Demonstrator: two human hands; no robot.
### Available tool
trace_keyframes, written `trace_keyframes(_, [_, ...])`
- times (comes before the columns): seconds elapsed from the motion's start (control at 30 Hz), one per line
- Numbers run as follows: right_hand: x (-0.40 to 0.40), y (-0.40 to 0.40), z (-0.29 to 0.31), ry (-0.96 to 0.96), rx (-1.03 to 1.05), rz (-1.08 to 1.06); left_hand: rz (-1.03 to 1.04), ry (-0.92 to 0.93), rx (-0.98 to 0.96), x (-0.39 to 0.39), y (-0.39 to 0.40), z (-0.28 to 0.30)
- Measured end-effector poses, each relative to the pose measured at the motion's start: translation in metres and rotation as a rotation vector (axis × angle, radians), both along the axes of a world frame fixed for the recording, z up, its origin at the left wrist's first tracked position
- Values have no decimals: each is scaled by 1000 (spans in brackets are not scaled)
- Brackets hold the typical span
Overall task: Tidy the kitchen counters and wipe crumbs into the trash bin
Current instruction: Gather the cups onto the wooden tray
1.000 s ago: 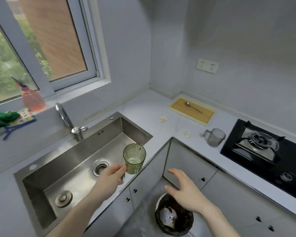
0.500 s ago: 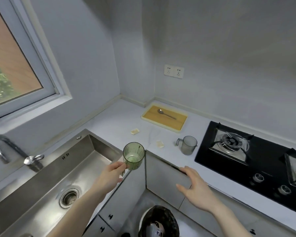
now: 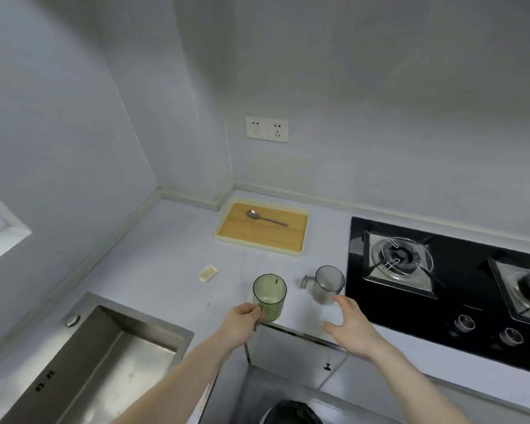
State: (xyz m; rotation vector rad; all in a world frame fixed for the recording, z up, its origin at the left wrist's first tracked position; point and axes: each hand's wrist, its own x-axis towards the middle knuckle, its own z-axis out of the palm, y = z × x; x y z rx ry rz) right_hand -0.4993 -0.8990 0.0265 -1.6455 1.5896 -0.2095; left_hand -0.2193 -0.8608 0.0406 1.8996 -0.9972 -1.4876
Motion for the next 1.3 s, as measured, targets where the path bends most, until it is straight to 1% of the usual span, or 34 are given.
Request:
trace_keyframes(0.17, [21, -40, -14, 40, 61, -117, -114, -11, -4, 6, -85, -12])
trace_keyframes(0.27, [31, -52, -20, 55, 100, -140, -147, -8, 14, 4, -124, -24])
trace_keyframes(0.5, [39, -74, -31, 107, 160, -202, -233, 6, 54, -4, -167, -51])
trace_keyframes(0.6, [44, -84, -34, 123, 174, -211, -296, 5, 63, -2, -175, -60])
trace_keyframes(0.77, [46, -93, -34, 223, 128, -141, -356, -12, 69, 0, -178, -63])
trace_keyframes(0.9, [45, -100, -31, 239, 99, -109, -375, -31, 63, 3, -171, -62])
trace_keyframes(1.1, [51, -100, -24, 200, 57, -79, -353, -94, 21, 6, -158, -50])
trace_keyframes(1.3, [54, -77, -12, 100, 33, -59, -382, -228, -112, 7, -141, -31])
